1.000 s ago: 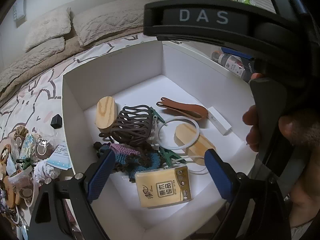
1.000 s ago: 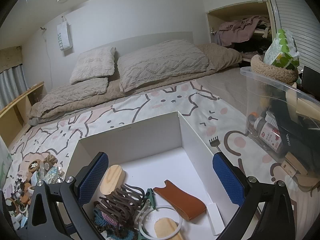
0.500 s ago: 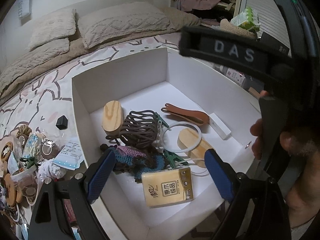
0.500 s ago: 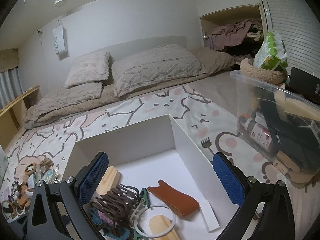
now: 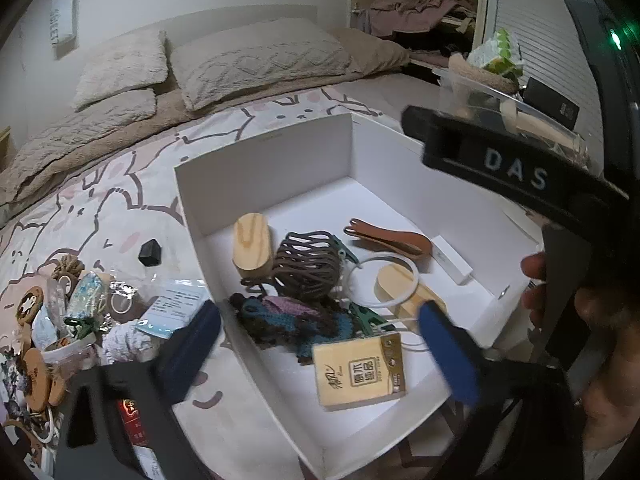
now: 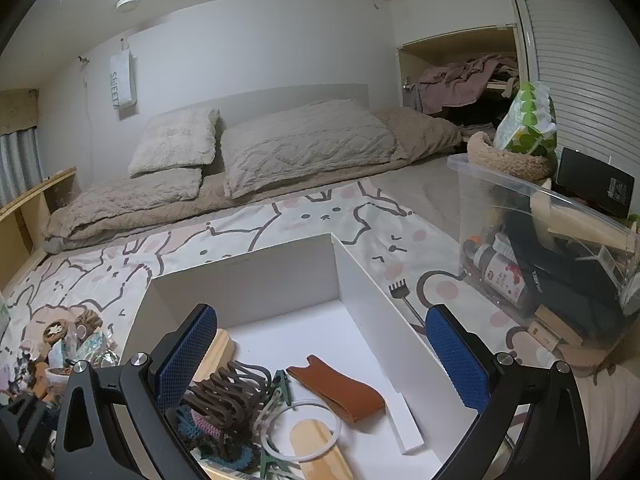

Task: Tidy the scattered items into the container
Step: 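Withdraw both tools from the box back toward the scattered items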

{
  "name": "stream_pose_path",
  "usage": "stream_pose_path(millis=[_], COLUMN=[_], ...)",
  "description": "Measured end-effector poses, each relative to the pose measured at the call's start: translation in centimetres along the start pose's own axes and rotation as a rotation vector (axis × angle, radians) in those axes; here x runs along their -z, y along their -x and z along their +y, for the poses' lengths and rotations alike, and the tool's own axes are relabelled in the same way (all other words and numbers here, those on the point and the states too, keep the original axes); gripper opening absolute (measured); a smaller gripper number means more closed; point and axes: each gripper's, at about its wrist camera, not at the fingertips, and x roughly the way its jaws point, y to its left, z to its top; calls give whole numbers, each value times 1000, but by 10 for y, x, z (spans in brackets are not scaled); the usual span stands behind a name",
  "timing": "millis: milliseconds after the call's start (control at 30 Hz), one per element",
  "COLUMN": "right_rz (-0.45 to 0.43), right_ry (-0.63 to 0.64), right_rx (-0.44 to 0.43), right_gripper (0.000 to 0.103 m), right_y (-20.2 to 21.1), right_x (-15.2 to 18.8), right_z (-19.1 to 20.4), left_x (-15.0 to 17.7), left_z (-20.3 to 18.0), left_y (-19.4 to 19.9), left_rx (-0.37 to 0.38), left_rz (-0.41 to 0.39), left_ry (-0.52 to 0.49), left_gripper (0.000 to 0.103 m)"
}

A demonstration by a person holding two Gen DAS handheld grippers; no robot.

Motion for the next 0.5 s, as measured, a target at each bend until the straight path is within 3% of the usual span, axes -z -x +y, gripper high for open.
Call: stream_pose_path(millis=[500], right_rz=[13], right_ry=[25], right_rx=[-2], right_gripper=[103], right_y=[2], right_x=[6], right_z=[5], left_x=[0], left_z=[24], left_y=[6], left_rx=[-37], left_rz=[-12], left_ry=[32], left_gripper=[103])
